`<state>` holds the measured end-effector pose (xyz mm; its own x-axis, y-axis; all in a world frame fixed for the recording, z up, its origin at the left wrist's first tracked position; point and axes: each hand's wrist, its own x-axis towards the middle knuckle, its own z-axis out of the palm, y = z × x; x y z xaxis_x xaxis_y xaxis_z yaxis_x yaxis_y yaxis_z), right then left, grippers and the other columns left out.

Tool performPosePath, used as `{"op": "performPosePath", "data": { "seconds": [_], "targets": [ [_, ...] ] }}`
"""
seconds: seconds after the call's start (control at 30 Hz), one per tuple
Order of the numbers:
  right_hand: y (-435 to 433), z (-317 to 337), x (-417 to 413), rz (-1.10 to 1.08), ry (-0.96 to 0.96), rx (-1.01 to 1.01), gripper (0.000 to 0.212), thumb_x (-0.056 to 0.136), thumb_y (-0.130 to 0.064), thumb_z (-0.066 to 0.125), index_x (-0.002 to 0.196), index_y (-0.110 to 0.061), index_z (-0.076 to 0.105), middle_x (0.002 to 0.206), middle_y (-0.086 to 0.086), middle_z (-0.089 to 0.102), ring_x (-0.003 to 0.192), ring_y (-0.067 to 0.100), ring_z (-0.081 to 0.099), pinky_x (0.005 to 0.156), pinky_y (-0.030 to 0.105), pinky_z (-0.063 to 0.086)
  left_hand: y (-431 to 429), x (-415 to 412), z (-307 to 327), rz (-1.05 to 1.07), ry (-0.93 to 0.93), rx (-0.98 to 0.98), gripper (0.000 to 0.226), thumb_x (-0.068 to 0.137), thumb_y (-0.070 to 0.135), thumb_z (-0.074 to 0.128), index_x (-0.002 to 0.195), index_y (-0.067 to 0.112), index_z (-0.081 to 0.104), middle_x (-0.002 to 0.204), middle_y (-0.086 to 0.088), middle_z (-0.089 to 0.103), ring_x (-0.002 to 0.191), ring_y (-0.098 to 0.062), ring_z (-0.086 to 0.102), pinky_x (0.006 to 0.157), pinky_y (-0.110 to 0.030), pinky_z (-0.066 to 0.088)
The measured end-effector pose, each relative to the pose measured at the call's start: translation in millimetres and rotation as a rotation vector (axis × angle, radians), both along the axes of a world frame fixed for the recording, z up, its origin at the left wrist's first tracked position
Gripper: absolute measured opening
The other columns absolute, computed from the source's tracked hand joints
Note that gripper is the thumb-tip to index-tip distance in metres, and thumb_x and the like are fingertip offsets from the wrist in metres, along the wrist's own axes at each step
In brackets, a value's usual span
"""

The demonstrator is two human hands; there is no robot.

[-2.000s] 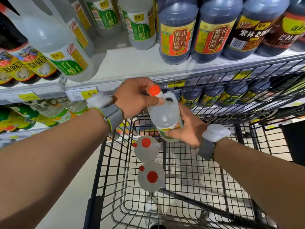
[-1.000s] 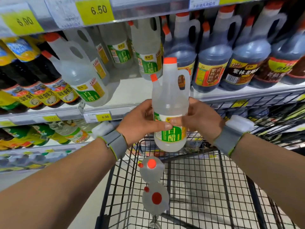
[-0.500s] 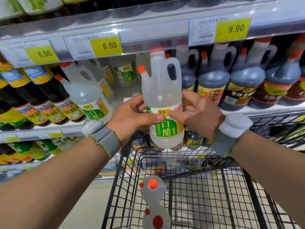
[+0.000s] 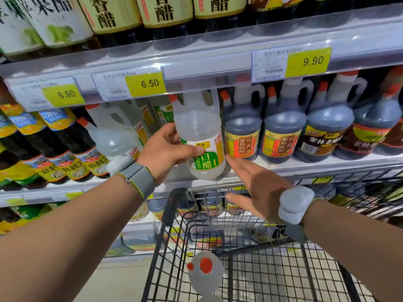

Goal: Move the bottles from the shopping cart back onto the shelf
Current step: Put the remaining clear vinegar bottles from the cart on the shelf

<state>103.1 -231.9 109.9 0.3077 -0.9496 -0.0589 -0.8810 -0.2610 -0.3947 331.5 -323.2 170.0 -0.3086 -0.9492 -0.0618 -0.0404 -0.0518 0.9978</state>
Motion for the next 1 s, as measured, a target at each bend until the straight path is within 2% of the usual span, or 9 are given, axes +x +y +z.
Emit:
{"op": "performPosePath", "data": {
  "seconds": [0.07,0.13,0.27,0.57,0.63,0.77,0.83,0.9,1.0],
  "targets": [
    [1.6,-3.1,2.3,0.018,0.062,-0.066,0.094,0.092,-0.069,0.041,0.157,-0.027,-0.012,0.167,-0.004,0.006,0.152,0.018,0.012,0.117,0.023,0.007,-6.4,-2.5,-6.5,0.035,0.003,0.010,0.060,0.060,-0.012,0.085,0.111,0.010,0.062,0.109,-0.010,0.077,0.107,-0.034,0.073,0.084,-0.043,0.060],
    [3.1,-5.6,4.3,0.038,0.144,-0.097,0.095,0.092,-0.072,0.036,0.157,-0.025,-0.014,0.167,-0.003,0.005,0.152,0.018,0.012,0.121,0.028,0.010,-13.4,-6.3,-13.8,0.070,-0.001,0.006,0.063,0.053,-0.005,0.086,0.109,0.010,0.062,0.111,-0.009,0.076,0.108,-0.032,0.072,0.090,-0.045,0.059],
    [2.7,-9.8,5.8,0.062,0.219,-0.103,0.095,0.085,-0.079,0.021,0.154,-0.030,-0.022,0.167,-0.006,0.000,0.151,0.016,0.011,0.123,0.032,0.012,-20.5,-14.1,-22.4,0.077,-0.006,-0.003,0.068,0.046,0.000,0.087,0.108,0.010,0.061,0.112,-0.009,0.076,0.111,-0.031,0.071,0.096,-0.047,0.057],
    [1.3,-18.2,5.0,0.060,0.227,-0.115,0.095,0.083,-0.083,0.016,0.154,-0.032,-0.022,0.168,-0.005,0.001,0.154,0.014,0.004,0.124,0.037,0.011,-27.4,-13.7,-41.5,0.055,-0.033,-0.033,0.062,0.061,-0.007,0.083,0.112,0.017,0.058,0.112,-0.003,0.074,0.116,-0.027,0.068,0.095,-0.039,0.057],
    [1.0,-19.7,6.0,0.058,0.247,-0.117,0.094,0.082,-0.083,0.012,0.152,-0.032,-0.026,0.167,-0.006,-0.002,0.154,0.013,0.001,0.124,0.038,0.010,-26.1,-12.4,-39.7,0.047,-0.125,-0.074,0.059,0.067,-0.003,0.086,0.112,0.022,0.058,0.115,0.001,0.072,0.119,-0.024,0.066,0.098,-0.037,0.055],
    [2.3,-21.1,7.5,0.051,0.259,-0.127,0.093,0.080,-0.082,0.006,0.149,-0.032,-0.031,0.168,-0.005,-0.004,0.154,0.013,-0.002,0.124,0.040,0.008,-14.2,-8.9,-38.3,0.121,-0.424,-0.303,0.070,0.068,0.030,0.089,0.127,0.023,0.051,0.126,0.009,0.065,0.120,-0.009,0.060,0.098,-0.030,0.047],
    [2.4,-21.3,8.5,0.044,0.256,-0.127,0.093,0.081,-0.082,0.008,0.150,-0.032,-0.031,0.167,-0.006,-0.004,0.154,0.013,-0.001,0.125,0.039,0.006,-1.2,-5.9,-41.6,0.211,-0.645,-0.502,0.085,0.074,0.044,0.084,0.142,0.018,0.040,0.141,-0.002,0.056,0.132,-0.020,0.051,0.106,-0.034,0.044],
    [2.6,-23.4,8.7,0.034,0.251,-0.134,0.093,0.083,-0.081,0.011,0.151,-0.032,-0.028,0.167,-0.007,-0.003,0.154,0.013,0.000,0.125,0.039,0.005,14.0,-4.1,-46.4,0.251,-0.871,-0.675,0.098,0.082,0.053,0.072,0.157,0.016,0.020,0.161,-0.016,0.032,0.151,-0.033,0.028,0.120,-0.047,0.032],
    [1.8,-26.4,9.0,0.030,0.253,-0.156,0.093,0.085,-0.081,0.015,0.153,-0.030,-0.023,0.167,-0.006,0.001,0.154,0.014,0.005,0.124,0.041,0.008,35.3,-6.6,-56.7,0.174,-1.051,-0.918,0.096,0.088,0.054,0.057,0.162,0.020,0.008,0.169,-0.021,0.005,0.156,-0.040,0.007,0.121,-0.062,0.023]
  ]
}}
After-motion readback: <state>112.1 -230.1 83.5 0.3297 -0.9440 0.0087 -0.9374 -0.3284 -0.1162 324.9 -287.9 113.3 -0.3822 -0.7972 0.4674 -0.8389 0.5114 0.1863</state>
